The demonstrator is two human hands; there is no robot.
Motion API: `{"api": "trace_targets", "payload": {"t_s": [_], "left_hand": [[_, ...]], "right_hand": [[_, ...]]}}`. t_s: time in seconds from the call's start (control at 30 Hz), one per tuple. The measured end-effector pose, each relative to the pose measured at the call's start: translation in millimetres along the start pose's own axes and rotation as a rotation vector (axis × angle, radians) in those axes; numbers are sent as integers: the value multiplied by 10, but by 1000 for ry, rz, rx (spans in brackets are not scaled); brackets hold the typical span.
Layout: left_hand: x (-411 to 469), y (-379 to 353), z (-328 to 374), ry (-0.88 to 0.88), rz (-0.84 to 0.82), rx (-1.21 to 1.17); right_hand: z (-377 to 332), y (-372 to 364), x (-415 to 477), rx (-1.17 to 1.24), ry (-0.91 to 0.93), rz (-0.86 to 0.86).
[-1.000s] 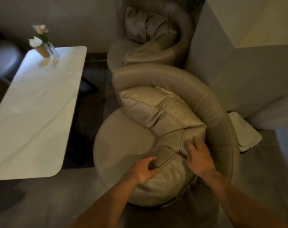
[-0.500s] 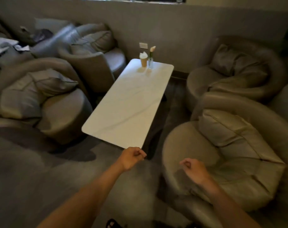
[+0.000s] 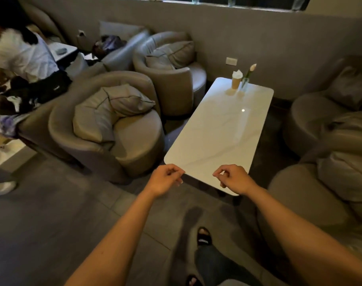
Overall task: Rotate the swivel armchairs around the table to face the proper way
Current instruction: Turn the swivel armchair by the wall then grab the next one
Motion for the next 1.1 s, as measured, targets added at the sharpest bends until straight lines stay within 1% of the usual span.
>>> {"api": "trace_targets", "payload": {"t_s": [0.03, 0.17, 0.23, 0.33, 0.4, 0.5, 0.57, 0.63, 0.73, 0.8, 1.0, 1.1], "left_hand": [[170, 266, -120, -5, 13, 11], [456, 702, -355, -26, -2, 28], [767, 1034, -506, -24, -2, 53], [1310, 1712, -703, 7, 60, 137], [1577, 2040, -790, 28, 73, 182], [2131, 2544, -838, 14, 88, 267], [2475, 2821, -875, 16, 106, 283], [2813, 3004, -946, 5, 88, 295], [3344, 3178, -1064, -8, -34, 235], [3662, 3342, -1065, -27, -76, 202], [4706, 3943, -1016, -71, -86, 270], [5181, 4217, -838, -131, -48, 292]], "right_hand": [[-170, -130, 301, 8, 13, 10], [-465, -296, 899, 30, 55, 39], [-635, -402, 1378, 49, 76, 64], [-980, -542, 2218, 96, 83, 97], [-1218, -611, 2645, 108, 90, 117], [-1704, -674, 3398, 110, 148, 141], [-1998, -667, 3841, 120, 149, 165], [-2235, -640, 4236, 139, 164, 204], [-2463, -648, 4858, 165, 134, 206], [-2558, -634, 5235, 146, 114, 197], [-2761, -440, 6163, 100, 46, 286], [-2833, -337, 6490, 82, 41, 315]]}}
Point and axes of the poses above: each hand's wrist, its own x-axis towards the middle knuckle, its own y-axis out of the back of the hand, z = x × y, the point moved 10 cm from there along x, towards the middle knuckle, and after that the axes turned 15 degrees about x, right-handed, at the moved point
